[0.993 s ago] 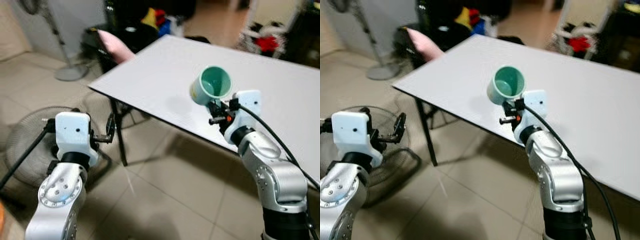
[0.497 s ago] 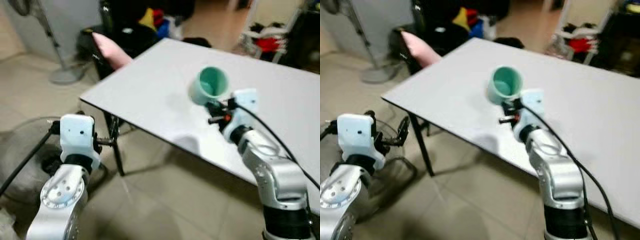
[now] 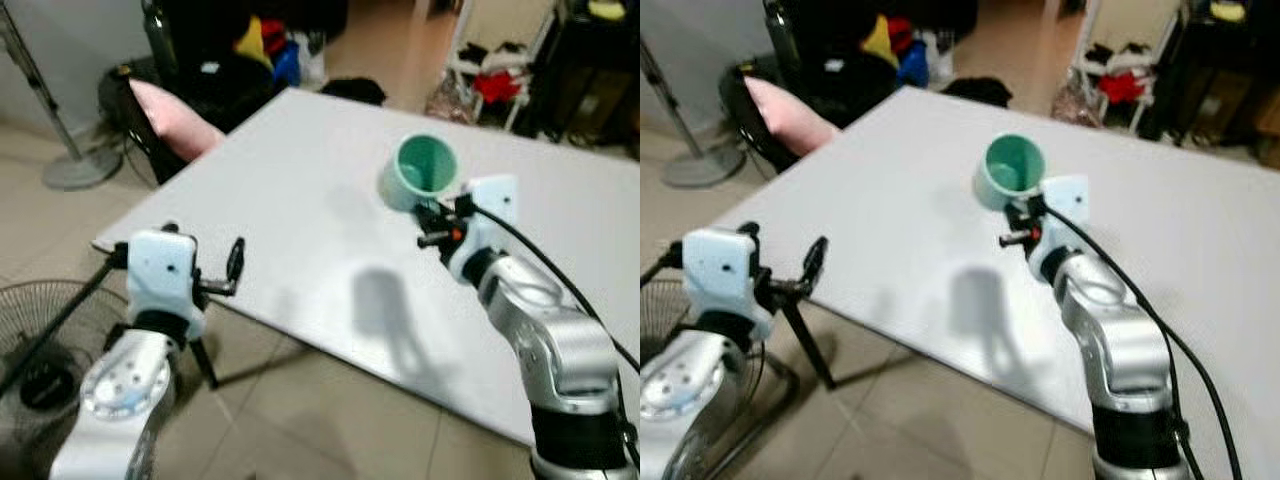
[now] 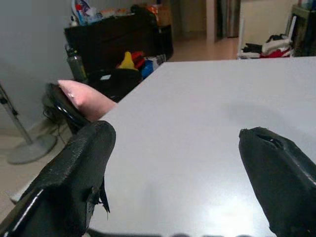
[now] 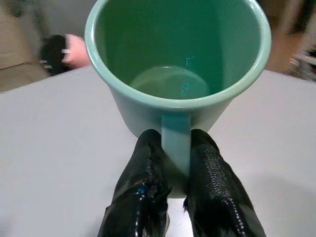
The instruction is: Setting the table
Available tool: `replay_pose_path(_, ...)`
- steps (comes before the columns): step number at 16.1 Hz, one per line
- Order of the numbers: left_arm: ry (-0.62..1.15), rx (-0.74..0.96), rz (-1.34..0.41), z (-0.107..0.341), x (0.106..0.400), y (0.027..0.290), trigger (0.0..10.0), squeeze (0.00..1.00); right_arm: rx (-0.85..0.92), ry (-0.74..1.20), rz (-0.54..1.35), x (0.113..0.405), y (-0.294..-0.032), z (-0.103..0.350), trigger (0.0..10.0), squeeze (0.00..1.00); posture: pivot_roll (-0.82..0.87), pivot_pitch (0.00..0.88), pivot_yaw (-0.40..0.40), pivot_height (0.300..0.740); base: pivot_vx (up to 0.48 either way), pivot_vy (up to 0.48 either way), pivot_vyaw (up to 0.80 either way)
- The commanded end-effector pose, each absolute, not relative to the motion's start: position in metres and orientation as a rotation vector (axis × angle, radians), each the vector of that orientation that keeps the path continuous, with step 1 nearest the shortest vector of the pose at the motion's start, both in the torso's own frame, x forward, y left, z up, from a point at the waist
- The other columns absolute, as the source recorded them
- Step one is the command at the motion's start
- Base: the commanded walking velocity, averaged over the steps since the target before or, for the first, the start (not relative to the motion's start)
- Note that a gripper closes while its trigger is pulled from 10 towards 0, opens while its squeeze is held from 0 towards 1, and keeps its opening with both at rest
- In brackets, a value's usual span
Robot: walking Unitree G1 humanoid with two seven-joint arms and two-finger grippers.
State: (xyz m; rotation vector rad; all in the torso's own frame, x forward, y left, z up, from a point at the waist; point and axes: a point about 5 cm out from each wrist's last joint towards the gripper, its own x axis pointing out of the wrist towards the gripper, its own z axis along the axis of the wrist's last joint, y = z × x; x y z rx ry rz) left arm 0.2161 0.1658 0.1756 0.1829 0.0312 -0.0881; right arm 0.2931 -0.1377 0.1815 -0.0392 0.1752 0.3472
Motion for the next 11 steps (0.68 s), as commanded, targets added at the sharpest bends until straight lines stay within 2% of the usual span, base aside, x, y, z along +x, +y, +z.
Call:
replay_pose_path(1, 0.060, 0.196, -0.108, 0.171, 0.215, 0.168, 10.0, 0.00, -0.051, 0.180, 0.421, 0.296, -0.126, 0.186, 10.0, 0.00, 0.01, 0.000, 0.012, 0.740, 0.000, 0.000, 0.00)
replay_pose_path(7, 0.055, 0.214, -0.274, 0.173, 0.221, 0.157, 10.0, 0.00, -0.147, 0.269, 0.398, 0.331, -0.134, 0.180, 10.0, 0.00, 0.01, 0.000, 0.015, 0.740, 0.000, 0.000, 0.00)
replay_pose_path(8, 0.055, 0.233, -0.335, 0.176, 0.224, 0.157, 10.0, 0.00, -0.199, 0.318, 0.411, 0.347, -0.136, 0.173, 10.0, 0.00, 0.02, 0.000, 0.020, 0.740, 0.000, 0.000, 0.00)
replay_pose_path(11, 0.094, 0.260, -0.481, 0.174, 0.224, 0.153, 10.0, 0.00, -0.220, 0.392, 0.423, 0.367, -0.137, 0.163, 10.0, 0.00, 0.02, 0.000, 0.027, 0.740, 0.000, 0.000, 0.00)
